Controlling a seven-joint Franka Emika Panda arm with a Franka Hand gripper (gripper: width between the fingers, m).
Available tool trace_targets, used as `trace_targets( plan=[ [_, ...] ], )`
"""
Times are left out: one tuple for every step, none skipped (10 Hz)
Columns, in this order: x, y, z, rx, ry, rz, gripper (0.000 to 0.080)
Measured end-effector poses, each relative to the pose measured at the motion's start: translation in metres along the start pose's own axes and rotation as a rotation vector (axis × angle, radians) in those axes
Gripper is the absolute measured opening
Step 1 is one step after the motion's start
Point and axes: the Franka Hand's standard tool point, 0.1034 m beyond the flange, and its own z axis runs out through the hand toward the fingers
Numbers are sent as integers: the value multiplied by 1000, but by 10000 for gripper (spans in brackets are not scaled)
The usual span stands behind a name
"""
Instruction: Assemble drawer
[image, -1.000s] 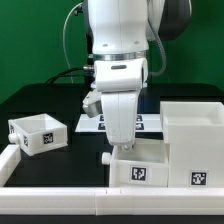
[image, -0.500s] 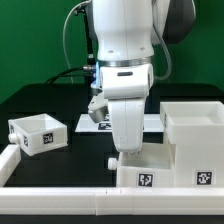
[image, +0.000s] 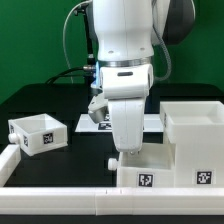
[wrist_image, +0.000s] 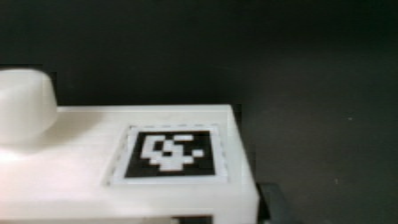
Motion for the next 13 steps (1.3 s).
trace_targets(
  plan=[
    [-2,2,-1,-13,1,-43,41],
    [-9,4,-1,-37,2,-103,41],
    [-16,5,-2,-46,0,-173,41],
    [-17,6,-2,-48,1,-185,41],
    [-16,6,-2,-47,1,-183,41],
    [-14,6,-2,-48,2,-174,41],
    [-9,8,-3,-50,2,-161,41],
    [-9,8,-2,-49,2,-135,41],
    [-9,9,-1,-44,3,-120,41],
    [-9,9,-1,-40,3,-96,41],
    [-9,9,-1,-37,4,-62,41],
    [-7,9,0,-36,5,-13,41],
    [-4,8,0,-35,6,7,41]
  ],
)
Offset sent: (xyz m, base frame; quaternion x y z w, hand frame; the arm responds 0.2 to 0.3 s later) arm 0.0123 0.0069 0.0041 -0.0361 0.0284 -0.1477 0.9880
